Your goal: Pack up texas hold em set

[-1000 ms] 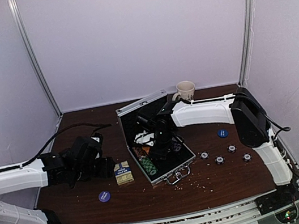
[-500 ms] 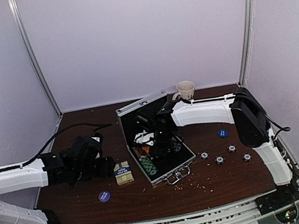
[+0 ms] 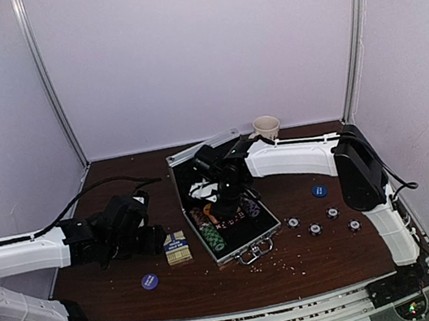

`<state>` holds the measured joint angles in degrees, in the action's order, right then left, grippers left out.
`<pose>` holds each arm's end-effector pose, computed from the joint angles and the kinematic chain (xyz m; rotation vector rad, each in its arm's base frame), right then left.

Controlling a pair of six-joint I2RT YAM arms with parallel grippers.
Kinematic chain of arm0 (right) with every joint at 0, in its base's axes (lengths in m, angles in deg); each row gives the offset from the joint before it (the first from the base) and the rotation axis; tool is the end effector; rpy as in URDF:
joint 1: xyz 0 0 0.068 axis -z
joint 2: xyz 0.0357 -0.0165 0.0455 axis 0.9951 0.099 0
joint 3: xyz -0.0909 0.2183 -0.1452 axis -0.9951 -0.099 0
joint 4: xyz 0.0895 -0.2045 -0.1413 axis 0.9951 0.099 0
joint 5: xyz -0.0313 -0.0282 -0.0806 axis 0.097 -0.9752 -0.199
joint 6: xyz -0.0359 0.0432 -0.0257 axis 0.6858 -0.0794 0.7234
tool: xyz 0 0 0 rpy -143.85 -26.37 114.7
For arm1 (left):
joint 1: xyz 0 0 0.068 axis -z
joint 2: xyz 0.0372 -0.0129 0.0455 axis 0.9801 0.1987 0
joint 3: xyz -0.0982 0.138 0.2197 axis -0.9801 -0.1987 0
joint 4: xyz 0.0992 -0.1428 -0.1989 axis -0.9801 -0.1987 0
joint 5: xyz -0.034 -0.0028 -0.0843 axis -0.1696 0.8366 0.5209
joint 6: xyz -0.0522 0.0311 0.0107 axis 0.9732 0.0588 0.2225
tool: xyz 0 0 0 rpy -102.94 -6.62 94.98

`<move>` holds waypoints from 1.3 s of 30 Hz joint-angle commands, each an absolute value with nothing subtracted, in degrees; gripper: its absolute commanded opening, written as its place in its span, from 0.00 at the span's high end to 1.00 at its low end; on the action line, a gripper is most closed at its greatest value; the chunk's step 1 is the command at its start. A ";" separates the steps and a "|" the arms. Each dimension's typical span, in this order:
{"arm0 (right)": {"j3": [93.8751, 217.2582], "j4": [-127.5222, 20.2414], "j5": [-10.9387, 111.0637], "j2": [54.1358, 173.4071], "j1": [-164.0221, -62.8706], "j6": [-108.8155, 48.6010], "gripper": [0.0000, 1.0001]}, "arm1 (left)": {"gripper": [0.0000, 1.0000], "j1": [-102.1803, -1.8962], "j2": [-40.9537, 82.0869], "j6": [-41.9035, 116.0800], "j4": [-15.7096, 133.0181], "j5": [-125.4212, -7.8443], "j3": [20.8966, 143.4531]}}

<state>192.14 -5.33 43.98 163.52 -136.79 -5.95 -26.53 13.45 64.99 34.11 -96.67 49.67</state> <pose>0.3011 0.3940 0.1831 -1.5905 2.2662 0.2019 0.1618 -0.1790 0.2058 0.0992 2.3947 -0.2846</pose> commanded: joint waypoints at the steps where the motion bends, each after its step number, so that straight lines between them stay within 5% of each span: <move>1: 195.89 -6.80 41.07 162.79 -135.95 -7.48 0.68 | 0.34 -26.68 13.10 64.17 36.01 -96.43 50.62; 20: 204.23 -2.55 44.82 170.30 -135.62 -8.61 0.63 | 0.34 -26.68 11.91 64.21 35.46 -96.70 50.16; 30: 204.42 -2.66 44.37 171.18 -135.56 -9.29 0.39 | 0.34 -26.68 12.81 64.55 35.90 -96.17 50.27; 39: 193.77 -4.49 46.50 158.11 -135.56 -9.41 0.36 | 0.34 -26.67 12.34 64.40 35.43 -96.79 50.70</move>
<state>200.20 -3.69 45.38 168.08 -135.93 -8.70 -26.53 12.93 64.82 34.11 -96.57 49.67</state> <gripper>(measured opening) 0.637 0.657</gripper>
